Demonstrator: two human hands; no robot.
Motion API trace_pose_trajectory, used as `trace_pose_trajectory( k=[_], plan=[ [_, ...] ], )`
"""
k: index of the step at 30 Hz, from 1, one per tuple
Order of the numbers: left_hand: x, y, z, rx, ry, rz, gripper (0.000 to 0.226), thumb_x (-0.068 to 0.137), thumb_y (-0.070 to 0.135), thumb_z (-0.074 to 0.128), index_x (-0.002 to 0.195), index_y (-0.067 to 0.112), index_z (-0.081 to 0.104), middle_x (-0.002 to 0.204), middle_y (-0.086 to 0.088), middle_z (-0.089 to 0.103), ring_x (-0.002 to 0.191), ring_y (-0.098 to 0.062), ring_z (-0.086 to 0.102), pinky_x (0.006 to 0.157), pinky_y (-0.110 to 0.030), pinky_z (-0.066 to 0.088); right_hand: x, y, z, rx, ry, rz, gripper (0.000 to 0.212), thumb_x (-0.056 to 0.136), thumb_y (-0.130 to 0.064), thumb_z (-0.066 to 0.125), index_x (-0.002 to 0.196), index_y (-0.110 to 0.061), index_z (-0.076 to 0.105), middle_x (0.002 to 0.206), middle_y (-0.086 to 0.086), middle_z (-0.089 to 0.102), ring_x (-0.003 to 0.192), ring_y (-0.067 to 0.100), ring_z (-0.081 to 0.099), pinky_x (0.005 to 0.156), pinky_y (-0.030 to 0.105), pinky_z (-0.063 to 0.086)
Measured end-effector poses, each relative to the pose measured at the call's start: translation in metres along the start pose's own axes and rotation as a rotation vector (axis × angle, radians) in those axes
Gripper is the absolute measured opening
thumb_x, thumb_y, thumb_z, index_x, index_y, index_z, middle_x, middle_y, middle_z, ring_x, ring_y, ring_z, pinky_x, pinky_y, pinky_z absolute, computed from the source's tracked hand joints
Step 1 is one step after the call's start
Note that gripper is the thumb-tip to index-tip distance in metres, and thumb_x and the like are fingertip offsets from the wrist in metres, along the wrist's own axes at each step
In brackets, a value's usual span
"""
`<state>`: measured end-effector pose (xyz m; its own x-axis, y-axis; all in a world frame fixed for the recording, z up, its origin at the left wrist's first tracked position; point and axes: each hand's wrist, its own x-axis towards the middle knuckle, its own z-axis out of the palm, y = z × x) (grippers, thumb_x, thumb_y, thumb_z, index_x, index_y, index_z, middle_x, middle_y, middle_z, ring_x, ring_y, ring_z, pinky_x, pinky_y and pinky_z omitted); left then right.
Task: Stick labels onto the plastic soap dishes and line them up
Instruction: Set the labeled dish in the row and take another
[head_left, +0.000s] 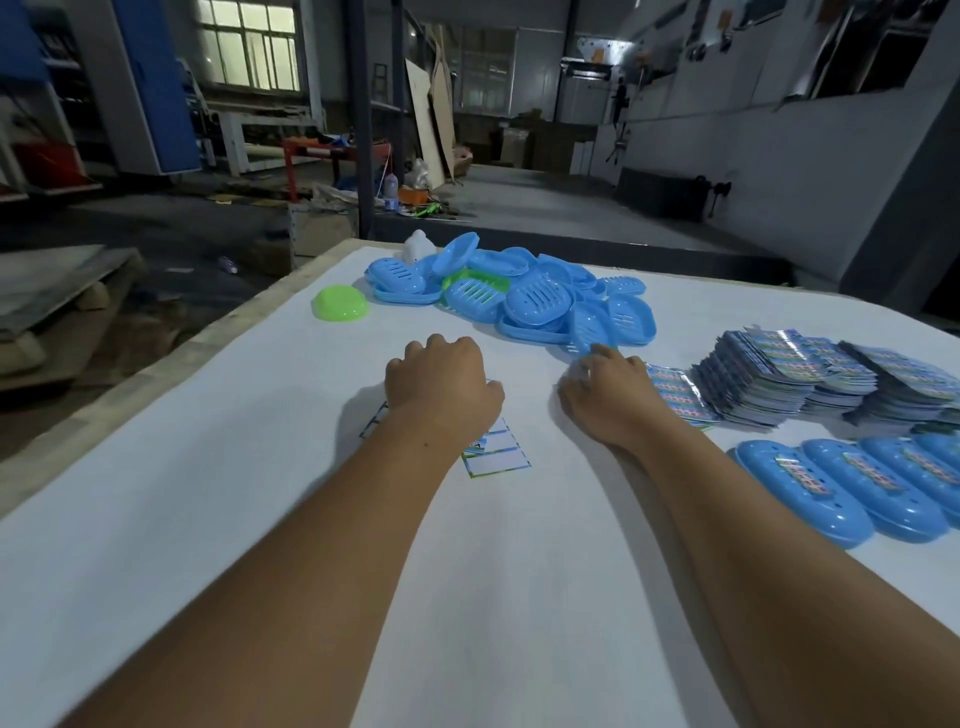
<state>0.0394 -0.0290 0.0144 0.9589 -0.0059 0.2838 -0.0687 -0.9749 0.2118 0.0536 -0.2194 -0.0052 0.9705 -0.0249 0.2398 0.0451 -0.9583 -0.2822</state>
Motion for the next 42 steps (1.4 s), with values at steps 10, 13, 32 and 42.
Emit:
trace_pose_trajectory(
  k=[10,13,32,42],
  plan=[
    [-0.001,0.011,0.003,-0.175,0.2,0.357,0.071,0.085,0.042,0.07,0.146,0.029,0.036,0.147,-0.001,0.037,0.127,-0.025,0.044,0.099,-0.04,0.039,-0.029,0.008,-0.027,0.488,0.448,0.035,0.007,0.098,-0.024,0.058,0.098,-0.031,0.056,0.087,-0.012,0.061,0.064,0.004,0.053,0.058,0.01,0.036],
    [-0.002,0.017,0.006,-0.253,0.142,0.458,0.092,0.077,0.047,0.078,0.152,0.03,0.028,0.158,0.006,0.025,0.138,-0.021,0.035,0.107,-0.04,0.036,-0.038,0.009,-0.036,0.729,0.329,0.095,0.011,0.104,-0.021,0.053,0.11,-0.03,0.054,0.088,-0.006,0.06,0.067,0.008,0.052,0.06,0.019,0.04],
    [-0.021,0.029,0.014,-0.4,-0.186,0.477,0.041,0.083,0.045,0.071,0.122,0.037,0.061,0.118,0.009,0.06,0.112,-0.012,0.053,0.094,-0.031,0.045,-0.049,0.026,-0.038,0.227,-0.046,0.135,0.036,0.097,-0.041,0.059,0.124,-0.019,0.068,0.125,0.001,0.067,0.112,0.02,0.06,0.089,0.029,0.045],
    [-0.002,-0.001,-0.011,0.004,-0.131,-0.04,0.041,0.085,0.045,0.068,0.114,0.018,0.06,0.114,-0.005,0.062,0.103,-0.027,0.059,0.074,-0.031,0.043,-0.05,0.027,-0.037,0.243,-0.023,0.143,0.044,0.097,-0.045,0.059,0.135,-0.021,0.06,0.132,0.003,0.06,0.112,0.022,0.059,0.091,0.032,0.048]
  ],
)
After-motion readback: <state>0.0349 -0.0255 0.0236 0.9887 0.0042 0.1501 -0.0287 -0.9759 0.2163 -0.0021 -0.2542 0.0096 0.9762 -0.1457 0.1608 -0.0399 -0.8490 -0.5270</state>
